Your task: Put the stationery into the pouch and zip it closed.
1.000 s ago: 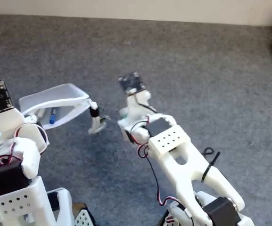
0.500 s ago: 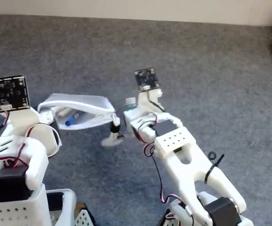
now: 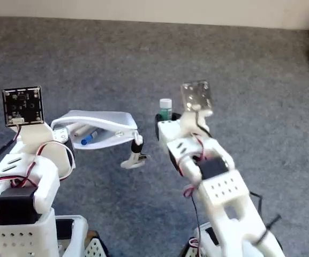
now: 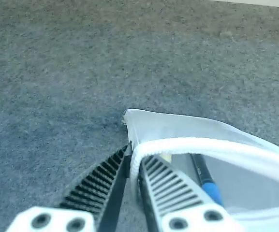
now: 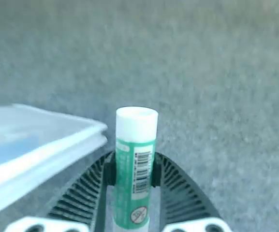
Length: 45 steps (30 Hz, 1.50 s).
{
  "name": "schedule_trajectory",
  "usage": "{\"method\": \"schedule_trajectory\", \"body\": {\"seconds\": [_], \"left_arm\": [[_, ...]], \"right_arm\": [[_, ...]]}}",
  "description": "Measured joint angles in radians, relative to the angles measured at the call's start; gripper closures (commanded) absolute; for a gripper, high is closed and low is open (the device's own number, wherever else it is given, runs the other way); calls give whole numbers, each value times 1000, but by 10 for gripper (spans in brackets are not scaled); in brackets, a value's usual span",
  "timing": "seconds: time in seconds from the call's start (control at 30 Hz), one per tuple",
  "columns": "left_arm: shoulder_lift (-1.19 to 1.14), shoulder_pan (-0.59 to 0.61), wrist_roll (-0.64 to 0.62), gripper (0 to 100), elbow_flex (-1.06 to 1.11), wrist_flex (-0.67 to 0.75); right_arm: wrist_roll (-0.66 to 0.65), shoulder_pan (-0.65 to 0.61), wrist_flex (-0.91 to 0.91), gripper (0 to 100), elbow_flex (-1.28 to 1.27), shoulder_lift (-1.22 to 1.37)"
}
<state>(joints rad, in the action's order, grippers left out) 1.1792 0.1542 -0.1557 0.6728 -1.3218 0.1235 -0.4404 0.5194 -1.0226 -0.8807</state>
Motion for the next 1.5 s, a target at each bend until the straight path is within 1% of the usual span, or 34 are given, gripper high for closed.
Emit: {"method": "schedule_trajectory", "body": {"seconds": [0.33, 0.63, 0.7, 0.8, 1.0, 1.17, 1.23, 1.4, 1.5], "left_arm": [[14, 0, 0, 993, 18, 0], [12, 0, 0, 993, 18, 0], [12, 0, 0, 993, 18, 0], [12, 0, 0, 993, 18, 0], [12, 0, 0, 993, 18, 0], [12, 0, 0, 993, 18, 0], [12, 0, 0, 993, 18, 0], [12, 0, 0, 993, 18, 0], [12, 0, 0, 993, 18, 0]], "right_arm": [[0, -3, 0, 995, -175, -512], [0, -143, 0, 995, -273, -907], [0, -173, 0, 995, -273, -945], [0, -210, -12, 995, -273, -933], [0, -304, -196, 995, -273, -934], [0, -450, -282, 995, -292, -942], [-48, -493, -347, 995, -338, -941], [-302, -600, -608, 995, -548, -933], [-397, -657, -695, 995, -614, -931]]}}
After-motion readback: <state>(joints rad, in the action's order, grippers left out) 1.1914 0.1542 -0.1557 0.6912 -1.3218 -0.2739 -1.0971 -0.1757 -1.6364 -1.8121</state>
